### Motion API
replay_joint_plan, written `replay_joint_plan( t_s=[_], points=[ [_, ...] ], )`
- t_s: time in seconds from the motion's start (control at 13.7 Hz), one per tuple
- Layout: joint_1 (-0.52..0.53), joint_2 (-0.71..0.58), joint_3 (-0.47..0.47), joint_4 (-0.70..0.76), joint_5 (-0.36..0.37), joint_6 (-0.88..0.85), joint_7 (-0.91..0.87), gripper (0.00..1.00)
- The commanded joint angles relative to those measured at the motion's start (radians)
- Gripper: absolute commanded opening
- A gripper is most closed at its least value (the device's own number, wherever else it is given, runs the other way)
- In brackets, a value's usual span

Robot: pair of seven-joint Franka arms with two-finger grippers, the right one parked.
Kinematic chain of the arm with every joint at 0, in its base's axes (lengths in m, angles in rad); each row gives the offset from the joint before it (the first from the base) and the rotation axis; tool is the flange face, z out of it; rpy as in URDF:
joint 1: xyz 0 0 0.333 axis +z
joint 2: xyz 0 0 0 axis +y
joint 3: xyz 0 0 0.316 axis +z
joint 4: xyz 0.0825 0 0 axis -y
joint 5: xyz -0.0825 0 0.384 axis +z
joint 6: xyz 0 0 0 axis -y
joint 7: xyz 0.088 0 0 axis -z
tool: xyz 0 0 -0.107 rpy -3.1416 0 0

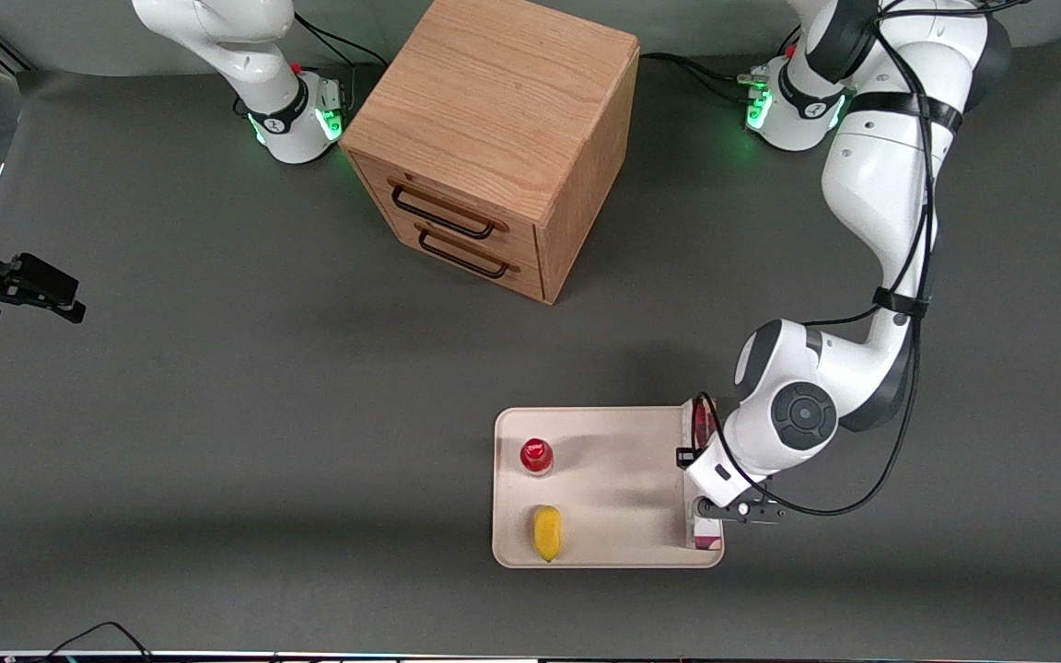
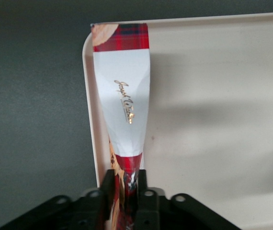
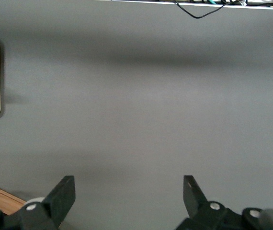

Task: Place red cookie box on tray

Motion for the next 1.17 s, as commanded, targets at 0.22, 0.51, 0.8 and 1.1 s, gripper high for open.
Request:
replay_joint_plan(
  t_s=[0.22, 0.51, 0.8, 1.1],
  points=[
    [-0.001, -0.104, 0.019, -0.050, 0.003, 0.011, 0.029, 1.00],
    [0.074, -0.326, 0.046, -0.197, -0.004, -0.023, 0.061, 1.00],
    [0.229, -0.546, 0.040, -0.264, -0.052, -0.302, 0.200, 1.00],
    [0.317, -0.720, 0.040, -0.306, -0.049, -0.477, 0.241, 1.00]
  ],
)
